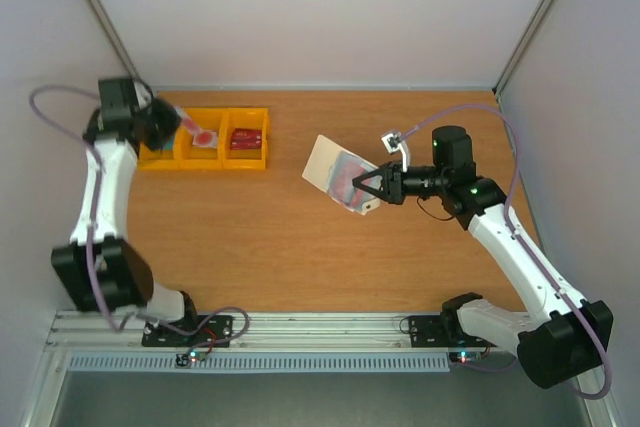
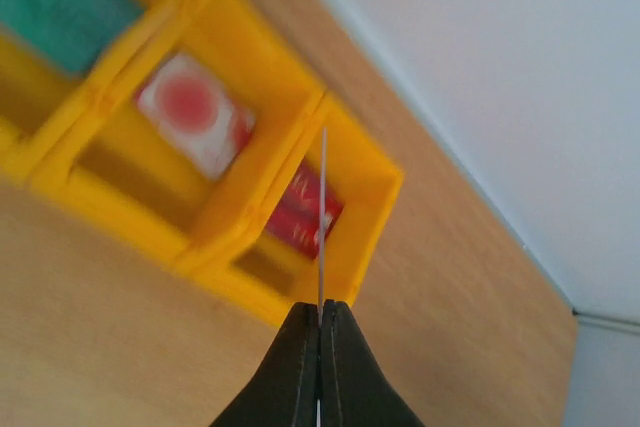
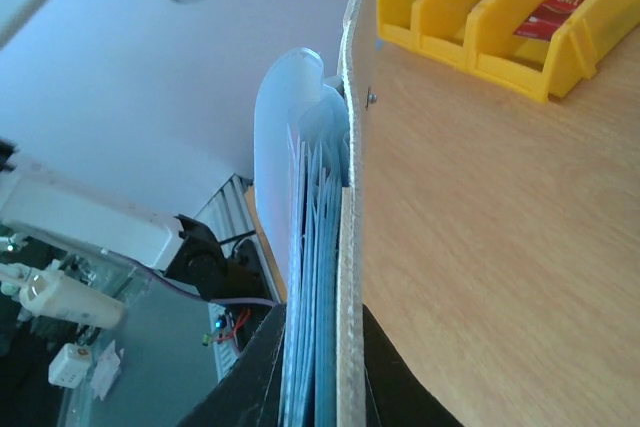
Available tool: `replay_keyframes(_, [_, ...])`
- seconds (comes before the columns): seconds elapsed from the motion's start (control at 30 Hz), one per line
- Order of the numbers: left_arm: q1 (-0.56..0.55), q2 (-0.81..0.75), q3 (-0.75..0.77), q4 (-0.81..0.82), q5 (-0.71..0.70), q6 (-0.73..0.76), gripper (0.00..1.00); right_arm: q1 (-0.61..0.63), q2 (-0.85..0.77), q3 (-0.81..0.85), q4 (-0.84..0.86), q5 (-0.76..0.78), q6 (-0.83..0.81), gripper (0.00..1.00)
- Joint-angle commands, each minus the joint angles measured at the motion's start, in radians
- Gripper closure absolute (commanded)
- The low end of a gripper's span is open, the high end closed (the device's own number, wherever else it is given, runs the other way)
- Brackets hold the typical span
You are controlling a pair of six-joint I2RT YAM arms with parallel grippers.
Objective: Take the credit cards out of the card holder
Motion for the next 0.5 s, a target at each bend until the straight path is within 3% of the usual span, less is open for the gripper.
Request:
replay_keyframes(0.0, [0.011, 0.345, 0.599, -0.495, -0.064, 0.180, 1.00, -0.006, 0.016, 0.091, 0.024, -0.024, 0.030, 0.99])
replay_keyframes(0.07, [0.006, 0.477, 0.811, -0.574, -0.096, 0.250, 1.00, -0.004, 0.009, 0.103, 0.043, -0.021, 0.058, 0.99])
replay_keyframes(0.13, [0.007, 0.469, 0.804, -0.497, -0.138, 0.238, 1.00, 0.000, -0.017, 0.098, 0.068, 0.011, 0.088, 0.99])
replay_keyframes(0.27, [0.007, 0.422, 0.652, -0.311, -0.078, 0.109, 1.00, 0.009, -0.082, 0.094, 0.061, 0.065, 0.127, 0.99])
replay_keyframes(0.47, [0.009, 0.390, 0.314, 0.152, 0.003, -0.177, 1.00, 0.029, -0.154, 0.096, 0.013, 0.161, 0.160, 0.99])
